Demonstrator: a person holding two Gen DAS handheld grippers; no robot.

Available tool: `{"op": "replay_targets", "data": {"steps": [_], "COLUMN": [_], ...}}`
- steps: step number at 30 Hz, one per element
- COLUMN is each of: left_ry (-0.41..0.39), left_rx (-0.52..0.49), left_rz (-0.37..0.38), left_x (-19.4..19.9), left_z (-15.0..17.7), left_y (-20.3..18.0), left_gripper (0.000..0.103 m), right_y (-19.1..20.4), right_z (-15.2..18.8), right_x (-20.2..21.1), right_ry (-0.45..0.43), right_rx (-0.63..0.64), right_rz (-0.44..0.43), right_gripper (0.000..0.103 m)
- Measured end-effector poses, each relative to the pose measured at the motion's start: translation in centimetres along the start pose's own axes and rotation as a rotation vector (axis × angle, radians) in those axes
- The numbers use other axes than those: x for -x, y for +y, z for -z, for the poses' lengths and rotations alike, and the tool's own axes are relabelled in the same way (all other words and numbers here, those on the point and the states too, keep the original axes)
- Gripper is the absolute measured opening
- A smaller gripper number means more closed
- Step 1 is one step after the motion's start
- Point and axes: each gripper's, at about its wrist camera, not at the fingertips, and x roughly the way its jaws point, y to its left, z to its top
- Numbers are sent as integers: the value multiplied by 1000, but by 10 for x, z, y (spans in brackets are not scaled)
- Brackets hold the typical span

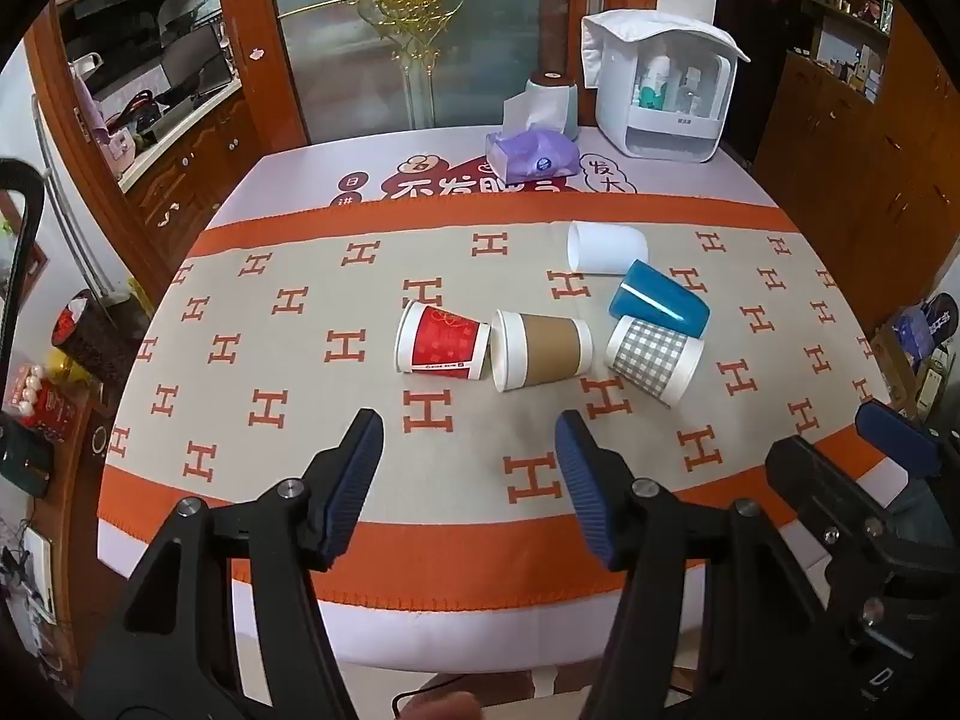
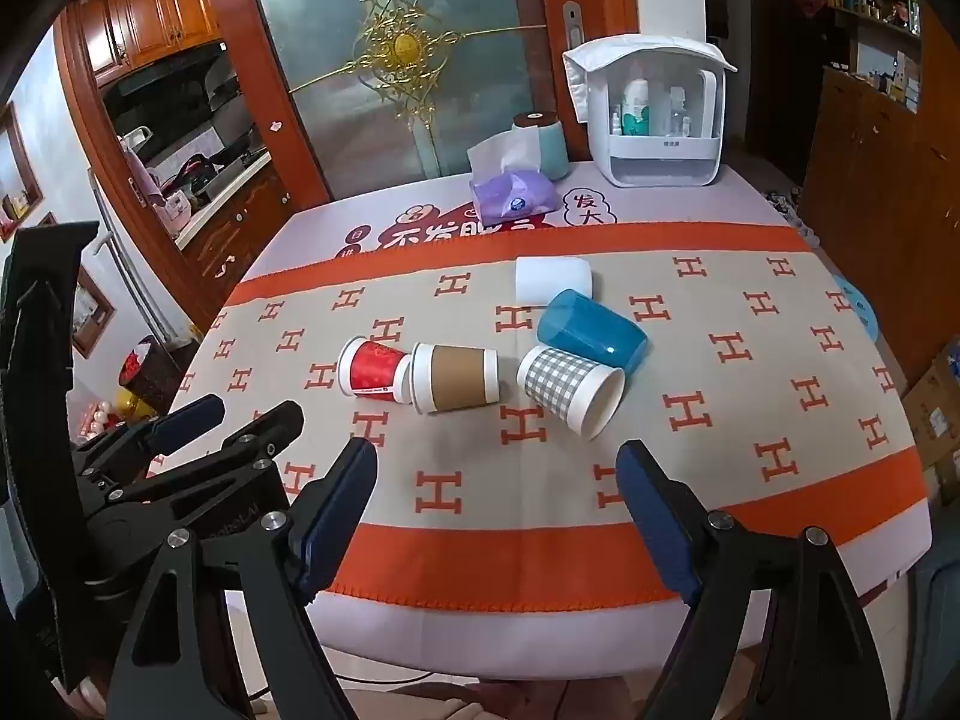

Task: Flip cup upside down

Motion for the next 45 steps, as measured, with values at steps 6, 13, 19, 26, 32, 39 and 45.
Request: {"op": "replay_targets", "data": {"steps": [6,13,19,26,32,39,45], "left_ry": [24,45,57,65,87,87,90], "left_rx": [14,14,24,34,41,39,39], "left_rz": [34,25,16,31,29,20,21], "left_x": [2,1,-10,-13,-17,-18,-18], "left_z": [10,12,4,0,-1,0,2], "left_y": [6,6,3,3,5,4,4], "left_gripper": [57,57,57,57,57,57,57], "right_y": [1,-1,1,3,1,1,-3], "right_z": [1,-2,0,-4,-3,-4,-4], "right_x": [-1,-2,-5,-7,-8,-10,-14], "right_ry": [0,2,-1,-2,1,5,11], "right_rx": [5,4,8,9,8,7,7], "right_rz": [1,-2,0,2,2,2,-2], "right_gripper": [83,83,83,83,83,83,83]}}
